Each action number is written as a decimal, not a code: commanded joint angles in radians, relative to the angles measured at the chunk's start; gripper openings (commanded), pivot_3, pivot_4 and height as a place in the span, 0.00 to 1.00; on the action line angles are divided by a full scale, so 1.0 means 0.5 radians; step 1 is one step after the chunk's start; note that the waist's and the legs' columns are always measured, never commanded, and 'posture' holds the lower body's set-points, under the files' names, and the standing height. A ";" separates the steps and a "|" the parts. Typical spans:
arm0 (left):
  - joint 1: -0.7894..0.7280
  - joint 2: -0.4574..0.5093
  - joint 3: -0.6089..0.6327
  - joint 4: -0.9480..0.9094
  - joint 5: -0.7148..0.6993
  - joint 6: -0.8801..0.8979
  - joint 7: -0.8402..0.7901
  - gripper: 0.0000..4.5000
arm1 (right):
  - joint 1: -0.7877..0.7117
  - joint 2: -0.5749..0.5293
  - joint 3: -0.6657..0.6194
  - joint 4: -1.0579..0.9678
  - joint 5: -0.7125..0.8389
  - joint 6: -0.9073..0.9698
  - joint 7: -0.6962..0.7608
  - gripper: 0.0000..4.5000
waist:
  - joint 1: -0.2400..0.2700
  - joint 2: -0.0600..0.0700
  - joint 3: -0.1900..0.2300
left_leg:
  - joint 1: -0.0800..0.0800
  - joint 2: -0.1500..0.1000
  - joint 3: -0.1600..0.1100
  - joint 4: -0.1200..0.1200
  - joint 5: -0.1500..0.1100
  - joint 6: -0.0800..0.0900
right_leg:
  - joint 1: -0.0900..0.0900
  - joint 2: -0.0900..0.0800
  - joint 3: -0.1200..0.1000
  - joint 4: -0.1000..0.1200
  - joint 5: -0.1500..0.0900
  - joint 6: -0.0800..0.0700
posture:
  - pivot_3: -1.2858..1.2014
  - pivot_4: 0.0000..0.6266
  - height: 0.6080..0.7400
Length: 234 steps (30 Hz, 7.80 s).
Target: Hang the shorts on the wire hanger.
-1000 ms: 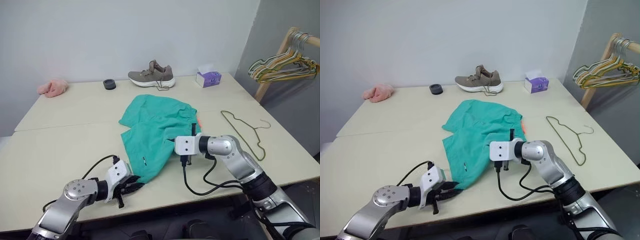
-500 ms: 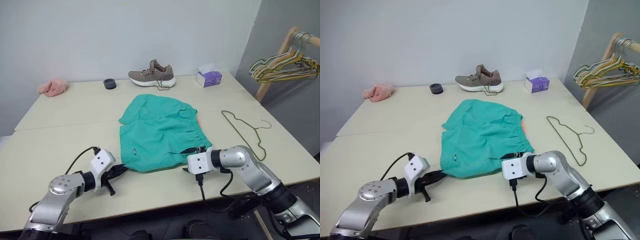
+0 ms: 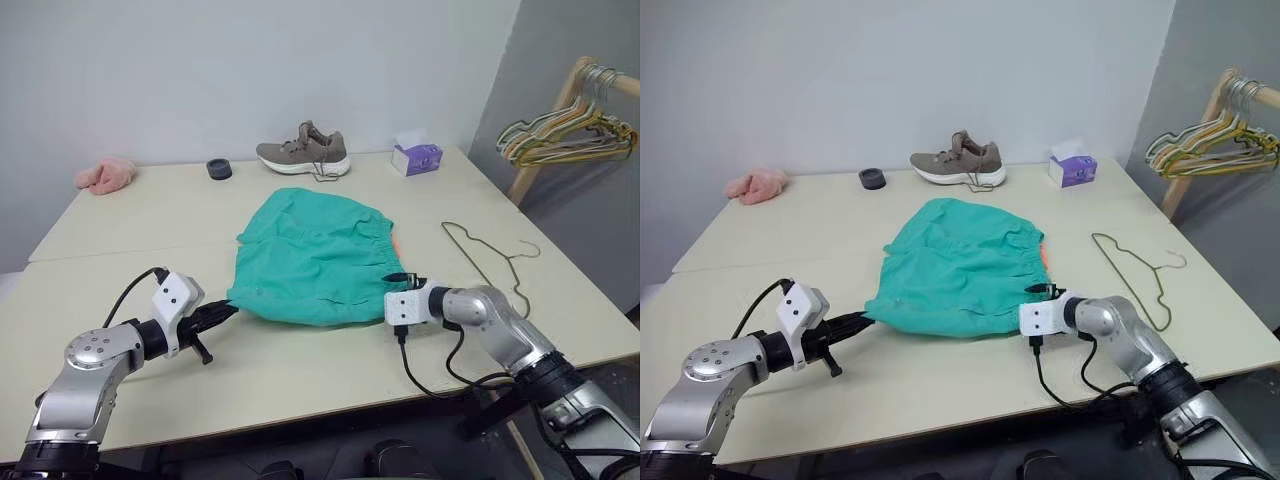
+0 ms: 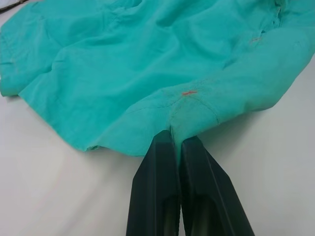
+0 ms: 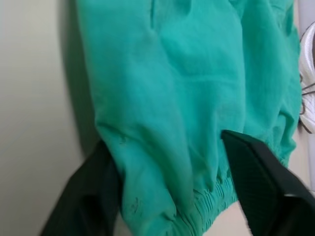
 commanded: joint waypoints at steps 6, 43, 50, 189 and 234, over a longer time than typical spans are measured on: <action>-0.228 0.019 0.012 0.180 0.139 -0.071 0.146 0.00 | -0.392 0.025 -0.151 0.287 0.149 -0.084 0.038 0.07 | 0.000 0.003 0.012 | -0.001 -0.001 0.000 0.001 0.000 0.000 | -0.001 -0.001 0.000 0.001 0.001 0.001 | 0.48 0.00 1.00; 0.728 0.901 0.139 -0.475 -0.194 0.231 -1.144 0.00 | 0.264 -0.708 -0.057 -1.037 0.783 0.473 1.333 0.01 | 0.101 0.008 0.026 | 0.003 -0.001 -0.001 0.004 -0.017 -0.003 | -0.004 -0.012 -0.014 0.003 -0.021 -0.007 | 0.48 0.00 1.00; 0.930 0.899 0.208 -0.625 -0.237 0.321 -1.159 0.10 | 0.277 -0.737 -0.076 -1.107 0.860 0.488 1.408 0.22 | 0.100 0.006 0.026 | 0.003 -0.001 0.002 0.003 -0.018 -0.002 | -0.007 -0.013 -0.011 0.002 -0.021 -0.007 | 0.48 0.00 1.00; -0.538 0.658 -0.408 -0.291 -0.072 0.478 -0.936 0.00 | -0.258 -0.343 -0.144 -0.987 1.198 1.542 1.012 0.48 | -0.090 0.001 0.011 | -0.026 -0.008 -0.004 0.021 -0.015 0.000 | -0.023 -0.010 -0.004 0.025 -0.010 0.008 | 0.47 0.00 1.00; -0.724 0.324 -0.176 0.231 -0.203 0.377 -0.783 0.87 | 1.217 -0.498 -1.530 -1.232 2.146 2.649 0.400 0.00 | -0.123 -0.004 0.008 | -0.021 -0.003 -0.003 0.033 -0.016 0.001 | -0.011 0.004 -0.002 0.023 -0.014 0.009 | 0.42 0.00 1.00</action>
